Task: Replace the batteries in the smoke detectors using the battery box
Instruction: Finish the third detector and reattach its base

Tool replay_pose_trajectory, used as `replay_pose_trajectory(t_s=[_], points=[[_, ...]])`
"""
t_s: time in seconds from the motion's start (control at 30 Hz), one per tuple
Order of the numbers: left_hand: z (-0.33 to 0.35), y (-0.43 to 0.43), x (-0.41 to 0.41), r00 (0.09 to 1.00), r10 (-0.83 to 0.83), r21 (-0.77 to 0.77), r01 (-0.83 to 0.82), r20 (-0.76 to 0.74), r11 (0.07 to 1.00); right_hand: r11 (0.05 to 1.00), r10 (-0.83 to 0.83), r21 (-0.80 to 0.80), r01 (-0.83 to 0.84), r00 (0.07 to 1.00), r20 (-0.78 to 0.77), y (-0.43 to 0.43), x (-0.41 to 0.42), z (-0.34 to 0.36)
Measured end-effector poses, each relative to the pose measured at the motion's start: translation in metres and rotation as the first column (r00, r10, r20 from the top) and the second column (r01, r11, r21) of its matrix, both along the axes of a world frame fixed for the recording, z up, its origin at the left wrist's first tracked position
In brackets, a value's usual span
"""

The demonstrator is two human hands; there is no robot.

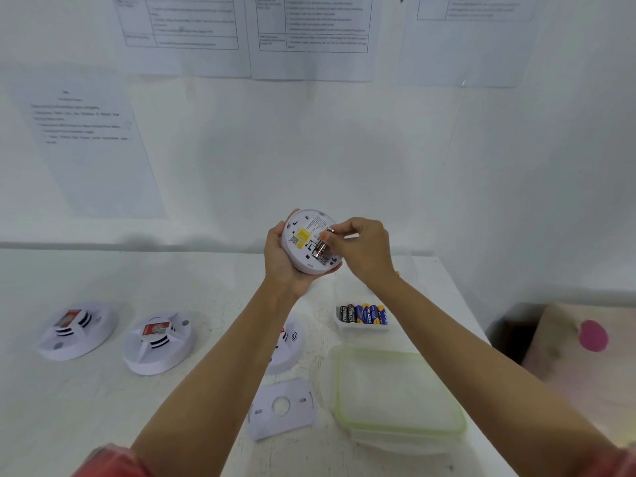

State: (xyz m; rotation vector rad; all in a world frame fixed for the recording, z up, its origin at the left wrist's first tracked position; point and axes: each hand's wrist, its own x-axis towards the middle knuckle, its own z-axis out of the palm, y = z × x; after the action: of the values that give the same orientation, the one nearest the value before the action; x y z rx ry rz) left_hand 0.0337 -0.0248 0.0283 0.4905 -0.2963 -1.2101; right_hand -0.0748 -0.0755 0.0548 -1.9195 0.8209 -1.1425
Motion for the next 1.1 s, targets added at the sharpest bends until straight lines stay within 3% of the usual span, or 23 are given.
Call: replay_pose_trajectory(t_s=[0.47, 0.83, 1.1], points=[[-0.011, -0.002, -0.001, 0.998, 0.068, 0.004, -0.068, -0.017, 0.998, 0.997, 0.025, -0.065, -0.032, 0.993, -0.112, 0.003, 0.002, -0.006], [-0.017, -0.005, -0.002, 0.995, 0.099, 0.016, -0.099, -0.004, 0.995, 1.000, 0.022, -0.015, -0.025, 0.978, -0.209, 0.003, 0.006, -0.009], [-0.019, -0.005, 0.000, 0.996, 0.087, -0.023, -0.087, 0.006, 0.996, 0.999, 0.006, 0.050, 0.001, 0.992, -0.130, 0.003, 0.005, -0.007]])
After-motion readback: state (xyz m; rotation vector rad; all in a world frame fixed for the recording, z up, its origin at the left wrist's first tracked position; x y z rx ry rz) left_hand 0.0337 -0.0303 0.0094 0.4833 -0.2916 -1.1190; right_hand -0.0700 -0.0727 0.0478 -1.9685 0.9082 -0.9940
